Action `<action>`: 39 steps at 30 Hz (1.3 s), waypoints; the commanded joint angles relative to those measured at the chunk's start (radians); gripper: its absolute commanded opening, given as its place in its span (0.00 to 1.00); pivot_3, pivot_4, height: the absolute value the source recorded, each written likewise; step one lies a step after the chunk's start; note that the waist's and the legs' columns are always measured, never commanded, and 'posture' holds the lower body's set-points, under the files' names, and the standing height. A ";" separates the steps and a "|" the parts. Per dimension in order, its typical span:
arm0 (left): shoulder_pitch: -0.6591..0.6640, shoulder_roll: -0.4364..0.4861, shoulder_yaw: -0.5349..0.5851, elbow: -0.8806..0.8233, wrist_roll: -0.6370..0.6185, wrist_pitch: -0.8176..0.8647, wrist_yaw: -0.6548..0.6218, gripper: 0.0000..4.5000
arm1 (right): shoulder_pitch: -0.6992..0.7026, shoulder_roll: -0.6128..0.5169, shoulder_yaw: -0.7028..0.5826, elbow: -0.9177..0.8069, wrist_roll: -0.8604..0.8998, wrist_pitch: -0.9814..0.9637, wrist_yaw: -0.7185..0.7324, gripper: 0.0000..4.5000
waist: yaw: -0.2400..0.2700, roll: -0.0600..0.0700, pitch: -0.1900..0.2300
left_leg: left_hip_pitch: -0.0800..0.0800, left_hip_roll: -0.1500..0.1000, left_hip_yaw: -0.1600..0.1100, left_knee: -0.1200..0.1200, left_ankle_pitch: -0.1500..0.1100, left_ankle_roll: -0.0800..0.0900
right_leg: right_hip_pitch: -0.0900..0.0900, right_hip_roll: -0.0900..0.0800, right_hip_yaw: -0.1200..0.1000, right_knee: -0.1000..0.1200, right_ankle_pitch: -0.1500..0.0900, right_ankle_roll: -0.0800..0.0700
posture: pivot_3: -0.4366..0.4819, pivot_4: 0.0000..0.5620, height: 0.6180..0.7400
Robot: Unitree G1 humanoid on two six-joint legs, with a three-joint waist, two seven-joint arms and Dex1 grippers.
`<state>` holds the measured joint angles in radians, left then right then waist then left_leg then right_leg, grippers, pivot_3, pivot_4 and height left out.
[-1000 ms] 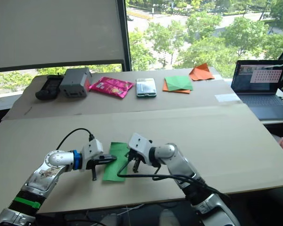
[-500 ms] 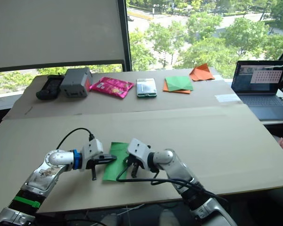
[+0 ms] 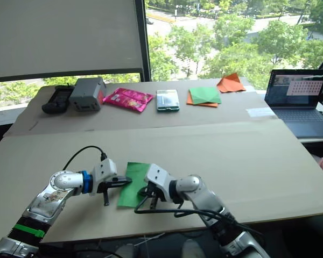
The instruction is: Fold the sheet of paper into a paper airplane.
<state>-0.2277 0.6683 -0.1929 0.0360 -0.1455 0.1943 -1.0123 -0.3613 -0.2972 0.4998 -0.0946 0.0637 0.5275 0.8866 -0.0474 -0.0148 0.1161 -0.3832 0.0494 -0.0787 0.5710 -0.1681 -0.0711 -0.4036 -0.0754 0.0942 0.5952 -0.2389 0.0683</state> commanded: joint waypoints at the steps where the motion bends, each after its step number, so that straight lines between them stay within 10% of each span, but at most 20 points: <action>1: 0.022 0.024 -0.014 0.030 0.036 0.027 -0.003 0.00 | 0.023 -0.013 0.022 -0.018 0.015 0.025 0.018 0.02 | 0.001 0.000 0.000 | 0.000 0.000 0.000 0.000 0.000 0.000 | 0.000 0.000 0.000 0.000 0.000 0.000 | 0.48 0.27 0.93; 27: 0.030 0.030 -0.021 0.005 0.029 0.038 -0.013 0.00 | 0.092 0.013 -0.041 0.097 0.088 0.050 -0.047 0.02 | 0.000 -0.001 -0.002 | 0.002 0.000 0.000 0.000 -0.001 -0.001 | 0.000 -0.001 0.000 -0.001 0.000 0.000 | 0.48 0.27 0.93; 39: 0.016 0.019 -0.018 0.012 0.028 0.041 -0.006 0.00 | 0.116 -0.009 -0.095 -0.134 0.180 0.064 -0.025 0.02 | 0.006 -0.001 -0.001 | 0.000 0.000 0.000 0.000 -0.001 -0.001 | 0.000 -0.001 0.000 -0.001 0.000 -0.001 | 0.48 0.27 0.93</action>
<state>-0.2258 0.6814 -0.1954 0.0158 -0.1458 0.2162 -1.0221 -0.2474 -0.3057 0.4442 -0.1639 0.2124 0.5795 0.8715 -0.0415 -0.0159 0.1155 -0.3832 0.0494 -0.0785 0.5711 -0.1689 -0.0724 -0.4041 -0.0765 0.0935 0.5942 -0.2393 0.0677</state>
